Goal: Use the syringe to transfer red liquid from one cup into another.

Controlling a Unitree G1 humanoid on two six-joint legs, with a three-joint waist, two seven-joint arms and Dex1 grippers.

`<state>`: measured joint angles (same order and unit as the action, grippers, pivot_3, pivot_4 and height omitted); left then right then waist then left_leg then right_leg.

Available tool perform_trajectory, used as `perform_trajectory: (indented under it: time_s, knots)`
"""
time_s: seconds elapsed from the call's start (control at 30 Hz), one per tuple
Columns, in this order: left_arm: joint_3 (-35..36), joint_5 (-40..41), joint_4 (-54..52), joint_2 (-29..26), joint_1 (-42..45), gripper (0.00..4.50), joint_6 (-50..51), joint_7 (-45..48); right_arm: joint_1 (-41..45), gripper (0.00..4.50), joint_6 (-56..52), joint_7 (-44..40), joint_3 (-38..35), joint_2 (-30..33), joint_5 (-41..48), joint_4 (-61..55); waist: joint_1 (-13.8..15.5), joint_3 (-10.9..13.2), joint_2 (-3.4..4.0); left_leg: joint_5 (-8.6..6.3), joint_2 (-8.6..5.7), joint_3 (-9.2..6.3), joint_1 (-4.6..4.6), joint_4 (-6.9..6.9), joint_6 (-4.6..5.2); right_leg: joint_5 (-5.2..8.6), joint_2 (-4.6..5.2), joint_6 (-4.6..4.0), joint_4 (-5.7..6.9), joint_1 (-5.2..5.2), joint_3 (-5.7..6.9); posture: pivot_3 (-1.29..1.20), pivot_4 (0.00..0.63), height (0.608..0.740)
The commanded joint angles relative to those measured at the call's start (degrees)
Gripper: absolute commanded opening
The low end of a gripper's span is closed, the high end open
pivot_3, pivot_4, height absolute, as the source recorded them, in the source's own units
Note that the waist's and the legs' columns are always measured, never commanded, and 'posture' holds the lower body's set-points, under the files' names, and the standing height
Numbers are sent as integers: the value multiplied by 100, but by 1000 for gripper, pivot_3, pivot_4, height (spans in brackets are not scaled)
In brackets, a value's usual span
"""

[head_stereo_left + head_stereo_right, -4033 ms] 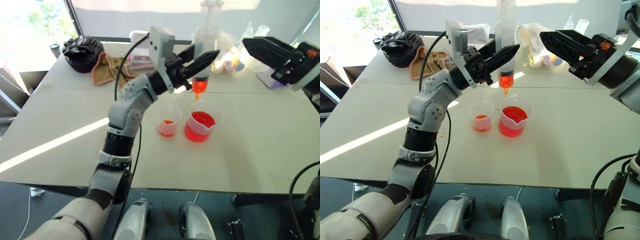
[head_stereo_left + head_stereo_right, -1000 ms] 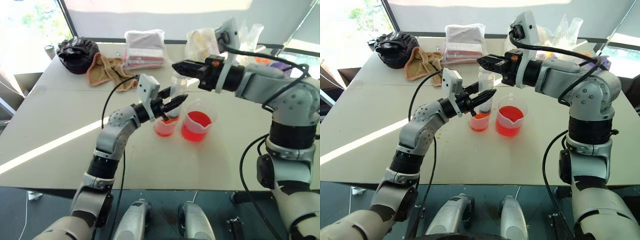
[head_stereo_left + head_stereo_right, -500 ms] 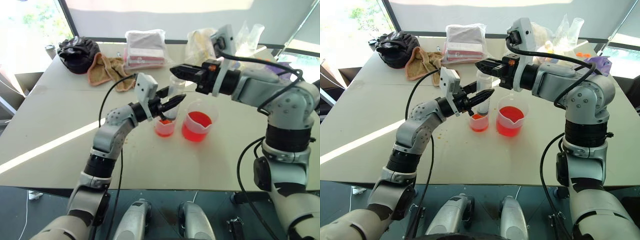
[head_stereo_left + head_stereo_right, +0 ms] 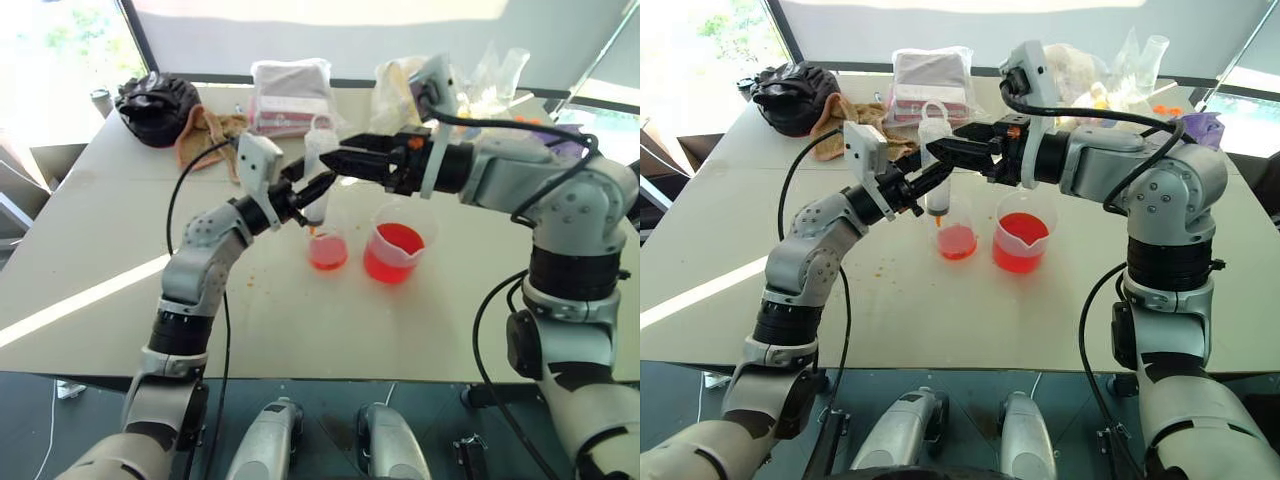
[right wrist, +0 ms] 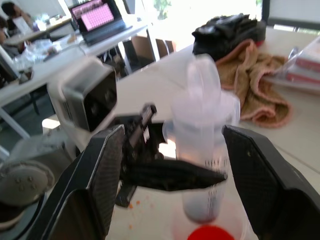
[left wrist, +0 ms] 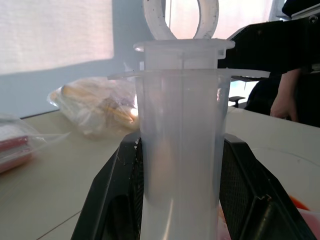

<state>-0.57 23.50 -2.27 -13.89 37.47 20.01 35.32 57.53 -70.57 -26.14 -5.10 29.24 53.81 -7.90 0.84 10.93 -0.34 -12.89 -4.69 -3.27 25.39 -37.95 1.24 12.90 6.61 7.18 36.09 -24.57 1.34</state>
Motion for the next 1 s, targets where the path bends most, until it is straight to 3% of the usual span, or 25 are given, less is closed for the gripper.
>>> perform_trajectory:
  time_s: [0.03, 0.4, 0.5, 0.63, 0.83, 1.0]
  knots:
    - [92, 158, -363, 60, 102, 1475, 4, -55, 259, 3322, 52, -106, -330, 283, -37, 83, 0, 0, 0, 0, -4, 0, 0, 0, 0, 0, 5, 0, -2, 2, 0, 0, 150, 740]
    - [317, 628, -463, 226, 246, 1475, 452, -295, 170, 3322, 43, -396, -1302, 1339, 162, 59, -10, 0, 0, 0, -4, 1, 0, 6, 0, 0, 7, 0, -4, -1, 1, 0, 150, 740]
    - [537, 1002, -526, 281, 410, 1475, 836, -485, -90, 3322, 114, -392, -1416, 1512, 62, 30, -10, 0, -1, 0, -4, 1, 0, 6, 0, 0, 7, 0, -4, 0, 1, 0, 150, 740]
    - [1358, 2156, -460, 365, 904, 1475, 1927, -1321, -417, 3322, 100, -313, -1524, 1502, 128, -93, -12, 3, -4, 0, -4, 3, -1, 5, 0, 0, 8, 1, -4, 1, 0, 0, 150, 740]
    - [2908, 3821, 637, -248, 1994, 1475, 3651, -3278, -669, 3322, 84, -256, -1526, 1398, 204, -220, -42, 4, -6, 0, 2, -2, -2, 1, 1, 0, -3, 2, 4, 0, 3, 0, 150, 740]
    - [2810, 3703, 1505, -868, 2389, 1475, 4710, -3783, -690, 3322, 128, -322, -1441, 1446, 206, -234, -8, 4, -6, 2, -2, -1, -4, 1, -2, 0, -5, 4, 6, 2, 3, 0, 150, 740]
